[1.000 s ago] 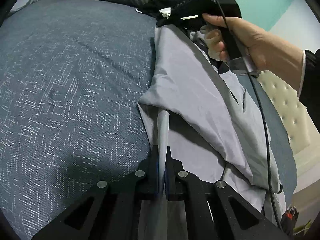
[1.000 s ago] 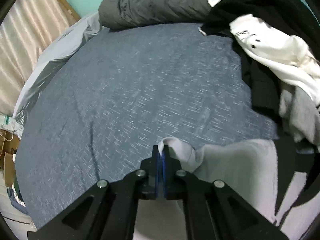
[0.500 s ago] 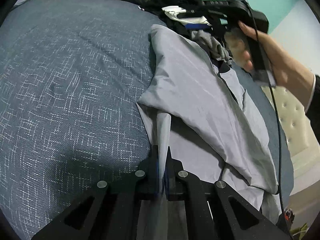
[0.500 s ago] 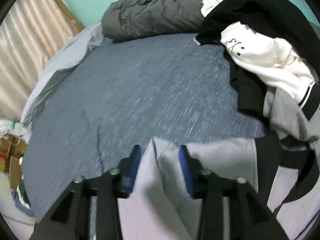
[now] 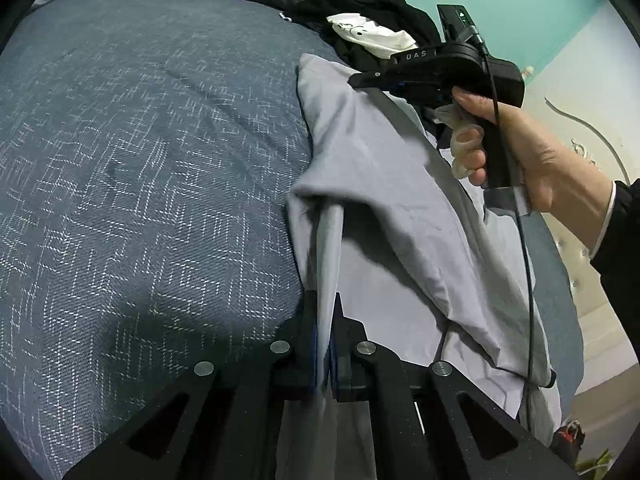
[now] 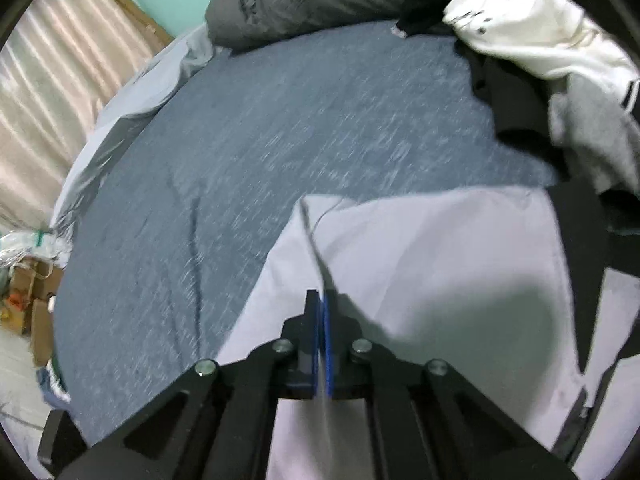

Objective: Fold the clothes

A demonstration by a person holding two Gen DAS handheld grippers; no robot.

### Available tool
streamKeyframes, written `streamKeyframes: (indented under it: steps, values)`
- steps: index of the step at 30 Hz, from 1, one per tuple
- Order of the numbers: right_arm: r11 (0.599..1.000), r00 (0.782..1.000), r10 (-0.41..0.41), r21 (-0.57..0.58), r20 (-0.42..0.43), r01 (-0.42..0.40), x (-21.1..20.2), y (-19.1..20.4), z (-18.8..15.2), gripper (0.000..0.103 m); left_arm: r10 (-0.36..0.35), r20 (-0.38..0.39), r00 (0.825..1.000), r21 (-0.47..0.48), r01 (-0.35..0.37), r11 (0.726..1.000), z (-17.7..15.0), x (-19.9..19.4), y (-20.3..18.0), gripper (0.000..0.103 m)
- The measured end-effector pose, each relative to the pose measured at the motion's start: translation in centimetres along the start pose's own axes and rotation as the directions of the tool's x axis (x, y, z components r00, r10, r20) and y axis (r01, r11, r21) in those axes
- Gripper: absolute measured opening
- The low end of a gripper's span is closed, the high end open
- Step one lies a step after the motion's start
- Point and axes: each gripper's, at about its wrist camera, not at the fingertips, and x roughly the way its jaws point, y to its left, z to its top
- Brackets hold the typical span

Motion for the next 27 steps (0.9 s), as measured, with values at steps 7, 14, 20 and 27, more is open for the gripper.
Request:
streamKeyframes:
  steps: [7, 14, 20, 27]
  values:
    - [0.996, 0.995, -0.083, -0.034, 0.049, 0.085, -0.5, 0.6, 0.1, 0.003, -0.043, 0.023, 0.999, -0.033, 0.044, 0.998, 0.2, -2.2, 0.8, 0.008]
    - [0.999, 0.983, -0.051, 0.019, 0.175, 0.049, -6.0, 0.7, -1.6, 0.012, -0.023, 0.067, 0.998, -0.055, 0.026, 0.998, -0.2, -5.3, 3.0, 0.008]
    - [0.996, 0.981, -0.003, 0.092, 0.194, -0.016, -11.8, -0.2, -8.0, 0.038, 0.009, 0.043, 0.999, -0.043, -0.007, 0.999, -1.2, -5.1, 2.9, 0.008]
    - [0.976, 0.990, 0.026, 0.210, 0.139, -0.055, -17.1, -1.2, -19.6, 0.041, 0.056, 0.041, 0.998, -0.022, -0.055, 0.998, -2.3, -6.0, 1.7, 0.008]
